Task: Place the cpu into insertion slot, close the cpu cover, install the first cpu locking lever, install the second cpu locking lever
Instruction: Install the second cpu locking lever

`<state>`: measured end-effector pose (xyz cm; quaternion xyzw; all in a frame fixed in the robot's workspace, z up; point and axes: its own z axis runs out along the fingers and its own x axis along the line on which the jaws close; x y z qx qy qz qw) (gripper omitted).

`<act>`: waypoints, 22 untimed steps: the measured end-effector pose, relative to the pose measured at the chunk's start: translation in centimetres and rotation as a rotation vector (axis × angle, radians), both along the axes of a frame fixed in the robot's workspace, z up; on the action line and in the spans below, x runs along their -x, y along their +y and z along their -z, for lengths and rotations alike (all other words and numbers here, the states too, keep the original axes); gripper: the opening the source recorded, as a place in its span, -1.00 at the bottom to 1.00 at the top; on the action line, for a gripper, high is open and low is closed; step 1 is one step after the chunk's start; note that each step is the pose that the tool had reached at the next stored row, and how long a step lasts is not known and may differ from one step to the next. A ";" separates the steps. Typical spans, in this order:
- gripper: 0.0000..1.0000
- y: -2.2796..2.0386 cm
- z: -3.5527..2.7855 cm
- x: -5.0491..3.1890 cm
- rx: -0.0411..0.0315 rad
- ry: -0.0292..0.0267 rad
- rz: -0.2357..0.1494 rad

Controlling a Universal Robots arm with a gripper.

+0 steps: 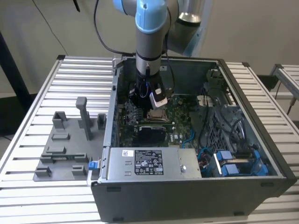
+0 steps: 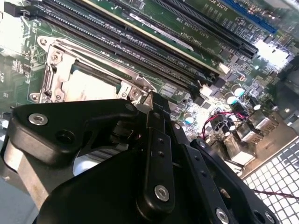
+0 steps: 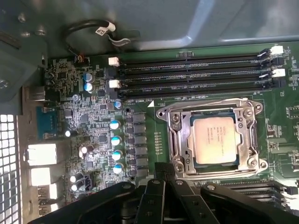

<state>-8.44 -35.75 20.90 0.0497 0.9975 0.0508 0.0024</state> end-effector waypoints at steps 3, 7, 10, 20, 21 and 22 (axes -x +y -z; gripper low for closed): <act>-0.79 0.02 0.23 0.03 0.0002 -0.0001 0.000; -0.79 0.02 0.47 0.06 0.0007 -0.0001 0.000; -0.79 0.02 0.65 0.08 0.0009 0.0000 0.000; -0.79 0.01 1.15 0.12 0.0010 0.0001 0.000; -0.79 0.00 1.15 0.12 0.0012 0.0002 0.000; -0.79 -0.01 1.15 0.12 0.0015 0.0002 0.000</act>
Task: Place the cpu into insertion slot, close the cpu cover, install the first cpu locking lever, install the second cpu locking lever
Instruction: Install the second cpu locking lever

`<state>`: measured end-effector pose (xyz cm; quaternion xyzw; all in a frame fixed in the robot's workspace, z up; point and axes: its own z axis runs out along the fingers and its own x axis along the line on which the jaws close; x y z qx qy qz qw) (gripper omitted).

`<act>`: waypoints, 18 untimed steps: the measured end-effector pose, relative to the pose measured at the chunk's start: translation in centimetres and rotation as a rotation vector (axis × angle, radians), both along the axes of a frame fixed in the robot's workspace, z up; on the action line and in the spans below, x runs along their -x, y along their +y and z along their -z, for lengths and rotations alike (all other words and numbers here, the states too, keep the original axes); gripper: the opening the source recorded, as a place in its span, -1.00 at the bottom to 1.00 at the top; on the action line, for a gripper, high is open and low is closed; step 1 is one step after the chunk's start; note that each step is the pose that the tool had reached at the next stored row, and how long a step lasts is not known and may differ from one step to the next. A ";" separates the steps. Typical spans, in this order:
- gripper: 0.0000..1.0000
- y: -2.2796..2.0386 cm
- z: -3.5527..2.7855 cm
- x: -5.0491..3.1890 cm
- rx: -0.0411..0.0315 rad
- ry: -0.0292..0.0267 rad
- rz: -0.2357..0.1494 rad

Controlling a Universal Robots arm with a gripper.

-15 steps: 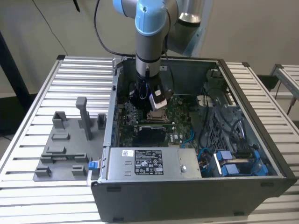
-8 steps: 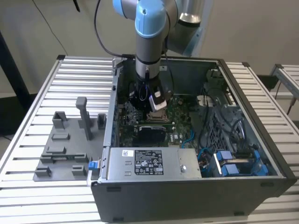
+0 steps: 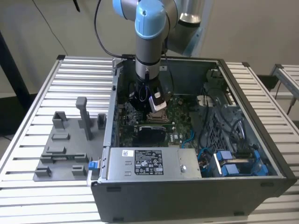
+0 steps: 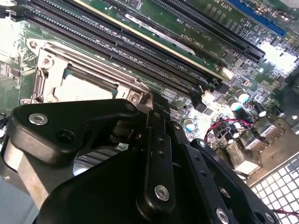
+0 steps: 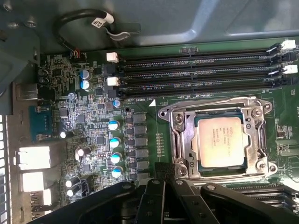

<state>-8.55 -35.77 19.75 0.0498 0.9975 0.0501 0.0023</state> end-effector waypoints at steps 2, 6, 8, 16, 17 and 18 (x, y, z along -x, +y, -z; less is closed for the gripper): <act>-0.79 -0.08 0.00 0.00 0.0001 0.0002 0.000; -0.79 -0.21 0.00 0.00 -0.0001 0.0006 0.000; -0.79 -0.29 0.00 0.00 0.0000 0.0008 0.000; -0.79 -0.56 -0.59 0.00 -0.0004 0.0027 0.000; -0.79 -0.56 -0.86 0.00 0.0000 0.0032 0.000; -0.79 -0.56 -1.16 0.00 0.0000 0.0034 0.000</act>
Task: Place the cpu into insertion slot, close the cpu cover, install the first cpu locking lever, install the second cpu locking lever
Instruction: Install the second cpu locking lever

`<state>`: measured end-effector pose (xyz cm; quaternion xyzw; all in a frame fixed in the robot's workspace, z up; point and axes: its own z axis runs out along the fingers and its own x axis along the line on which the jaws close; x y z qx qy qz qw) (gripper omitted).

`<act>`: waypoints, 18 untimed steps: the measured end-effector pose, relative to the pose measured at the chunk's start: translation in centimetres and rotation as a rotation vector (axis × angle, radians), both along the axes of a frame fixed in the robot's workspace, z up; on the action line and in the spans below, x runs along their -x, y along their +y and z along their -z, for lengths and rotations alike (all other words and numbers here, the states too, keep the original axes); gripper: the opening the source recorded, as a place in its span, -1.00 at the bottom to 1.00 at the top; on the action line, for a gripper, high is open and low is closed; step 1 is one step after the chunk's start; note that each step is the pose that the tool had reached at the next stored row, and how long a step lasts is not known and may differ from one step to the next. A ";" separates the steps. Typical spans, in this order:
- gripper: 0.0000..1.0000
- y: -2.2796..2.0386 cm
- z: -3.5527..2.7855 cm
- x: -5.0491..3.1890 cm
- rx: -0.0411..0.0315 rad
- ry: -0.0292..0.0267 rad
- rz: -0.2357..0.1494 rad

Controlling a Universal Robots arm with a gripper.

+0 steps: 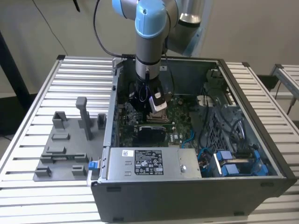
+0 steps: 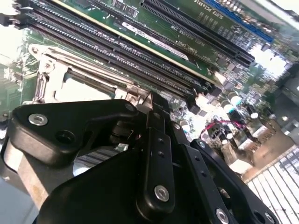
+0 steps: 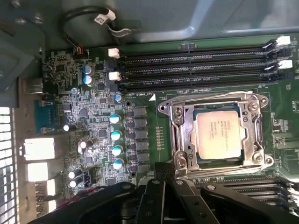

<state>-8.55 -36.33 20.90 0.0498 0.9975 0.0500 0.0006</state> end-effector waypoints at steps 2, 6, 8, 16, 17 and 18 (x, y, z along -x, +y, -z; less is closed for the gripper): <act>-0.79 0.00 -0.73 0.00 0.0002 0.0003 0.000; -0.79 0.00 -2.39 0.00 0.0001 0.0001 0.000; -0.79 0.00 -3.29 0.00 0.0011 0.0001 0.000; -0.79 0.00 -5.32 -0.08 0.0300 0.0001 0.000; -0.79 0.00 -5.51 -0.12 0.0350 0.0001 0.000; -0.79 0.00 -5.72 -0.15 0.0391 0.0001 0.000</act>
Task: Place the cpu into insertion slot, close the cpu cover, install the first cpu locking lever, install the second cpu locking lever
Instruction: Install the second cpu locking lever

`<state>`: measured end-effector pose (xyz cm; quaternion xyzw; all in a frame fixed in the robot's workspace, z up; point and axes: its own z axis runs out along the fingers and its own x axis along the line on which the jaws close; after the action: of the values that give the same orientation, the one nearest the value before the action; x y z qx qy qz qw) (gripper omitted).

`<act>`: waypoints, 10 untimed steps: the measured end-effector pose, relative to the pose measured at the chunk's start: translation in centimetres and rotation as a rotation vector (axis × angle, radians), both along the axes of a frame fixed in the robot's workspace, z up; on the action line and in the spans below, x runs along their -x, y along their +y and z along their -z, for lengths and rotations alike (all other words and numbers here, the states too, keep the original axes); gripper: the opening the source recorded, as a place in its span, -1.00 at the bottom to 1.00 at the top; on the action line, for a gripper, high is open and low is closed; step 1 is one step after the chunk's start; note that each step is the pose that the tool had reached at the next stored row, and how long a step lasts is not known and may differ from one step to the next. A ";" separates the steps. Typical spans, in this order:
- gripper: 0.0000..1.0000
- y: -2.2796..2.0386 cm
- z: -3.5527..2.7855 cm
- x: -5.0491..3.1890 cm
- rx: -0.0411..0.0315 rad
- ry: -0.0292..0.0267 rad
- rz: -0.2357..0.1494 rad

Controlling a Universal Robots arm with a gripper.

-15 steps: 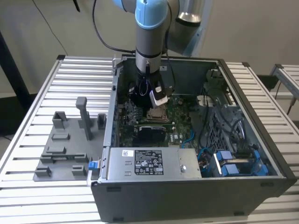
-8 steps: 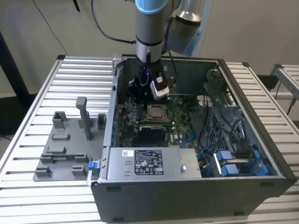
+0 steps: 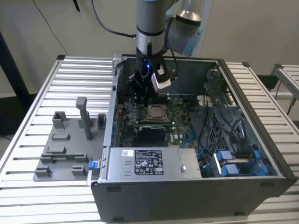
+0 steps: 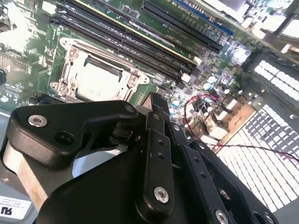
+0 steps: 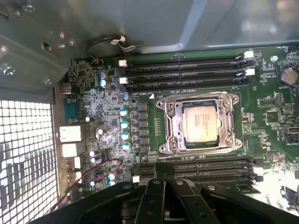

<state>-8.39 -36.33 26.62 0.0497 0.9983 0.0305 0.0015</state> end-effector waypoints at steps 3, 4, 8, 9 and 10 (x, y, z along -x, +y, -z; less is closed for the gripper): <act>-0.79 0.00 -0.81 -0.09 0.0095 -0.0001 0.000; -0.79 0.00 -1.18 -0.12 0.0116 -0.0001 0.000; -0.79 0.03 -2.95 -0.17 0.0138 -0.0001 0.000; -0.79 0.03 -3.41 -0.18 0.0136 -0.0003 0.000; -0.79 0.03 -3.87 -0.17 0.0138 -0.0001 0.000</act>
<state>-8.22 -36.30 30.49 0.0497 0.9985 0.0236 0.0019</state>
